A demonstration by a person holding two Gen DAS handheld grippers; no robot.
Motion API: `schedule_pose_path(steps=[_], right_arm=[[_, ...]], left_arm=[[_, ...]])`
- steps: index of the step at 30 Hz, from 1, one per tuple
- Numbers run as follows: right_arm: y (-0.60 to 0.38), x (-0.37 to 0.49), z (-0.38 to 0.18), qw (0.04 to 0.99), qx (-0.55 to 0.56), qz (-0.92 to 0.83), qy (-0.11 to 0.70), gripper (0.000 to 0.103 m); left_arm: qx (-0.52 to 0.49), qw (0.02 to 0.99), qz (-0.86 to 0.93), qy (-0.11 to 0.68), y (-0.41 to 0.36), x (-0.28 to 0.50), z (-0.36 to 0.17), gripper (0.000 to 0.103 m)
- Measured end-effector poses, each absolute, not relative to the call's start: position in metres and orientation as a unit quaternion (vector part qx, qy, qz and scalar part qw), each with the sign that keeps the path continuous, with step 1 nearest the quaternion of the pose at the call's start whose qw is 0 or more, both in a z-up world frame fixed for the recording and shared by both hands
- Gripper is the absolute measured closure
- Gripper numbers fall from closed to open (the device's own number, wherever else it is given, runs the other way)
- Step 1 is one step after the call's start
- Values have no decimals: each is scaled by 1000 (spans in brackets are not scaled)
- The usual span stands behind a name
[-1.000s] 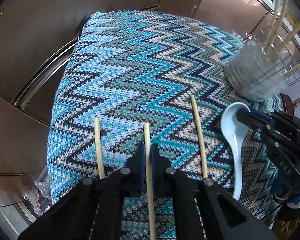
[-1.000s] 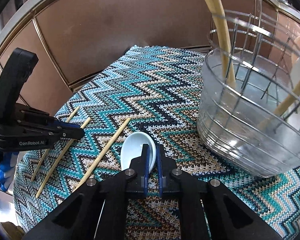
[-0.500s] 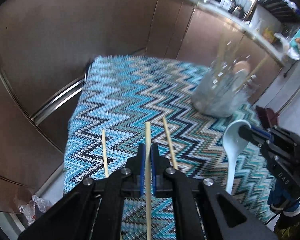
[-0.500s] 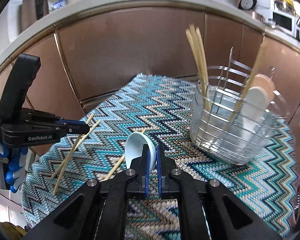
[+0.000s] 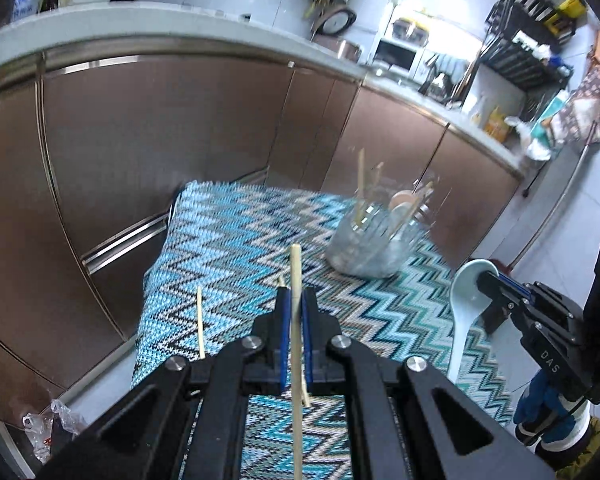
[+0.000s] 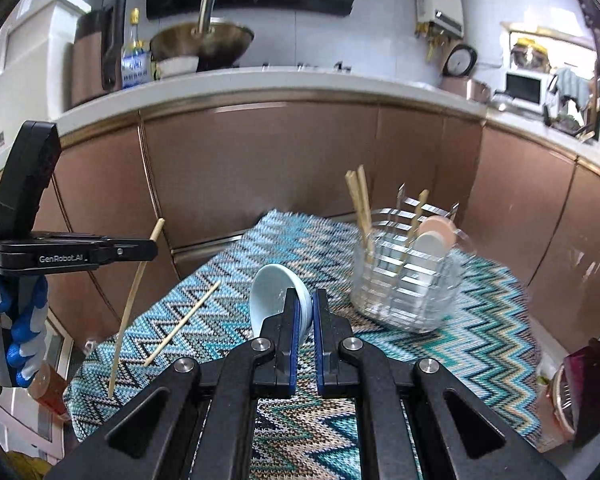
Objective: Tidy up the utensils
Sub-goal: 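Carry the spoon and chopstick over the wire holder and open both grippers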
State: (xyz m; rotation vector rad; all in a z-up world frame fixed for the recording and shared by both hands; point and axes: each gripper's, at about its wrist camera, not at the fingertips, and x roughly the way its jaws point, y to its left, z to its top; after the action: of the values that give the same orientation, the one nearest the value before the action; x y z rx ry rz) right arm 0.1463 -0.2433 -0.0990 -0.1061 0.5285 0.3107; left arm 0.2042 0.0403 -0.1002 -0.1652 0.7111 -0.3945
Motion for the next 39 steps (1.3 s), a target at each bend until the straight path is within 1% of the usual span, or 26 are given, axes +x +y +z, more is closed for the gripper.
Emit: schedule_pose_path(steps=[5, 10, 14, 20, 25, 28, 31, 39], right_arm=[[-255, 130, -72, 965, -58, 127, 220, 97], [-274, 131, -47, 978, -57, 93, 180, 97], [-293, 150, -31, 986, -57, 58, 145, 97], [-318, 189, -14, 995, -60, -1, 84, 97], [-328, 227, -22, 996, -66, -20, 59, 97], [-332, 250, -34, 996, -70, -29, 51, 97], [-334, 268, -48, 995, -73, -41, 48, 97], [-333, 290, -86, 994, -82, -57, 53, 97]], left_arm=[[-86, 928, -208, 296, 32, 190, -63, 98], [-92, 938, -226, 245, 11, 196, -24, 98], [-107, 944, -238, 202, -12, 220, 6, 98], [-132, 954, -236, 131, -49, 267, 34, 98], [-142, 963, -212, 82, -82, 304, 33, 98], [-135, 971, -192, 52, -103, 323, 24, 98], [-132, 974, -178, 39, -116, 337, 9, 98], [-127, 979, -151, 53, -137, 366, -44, 98]])
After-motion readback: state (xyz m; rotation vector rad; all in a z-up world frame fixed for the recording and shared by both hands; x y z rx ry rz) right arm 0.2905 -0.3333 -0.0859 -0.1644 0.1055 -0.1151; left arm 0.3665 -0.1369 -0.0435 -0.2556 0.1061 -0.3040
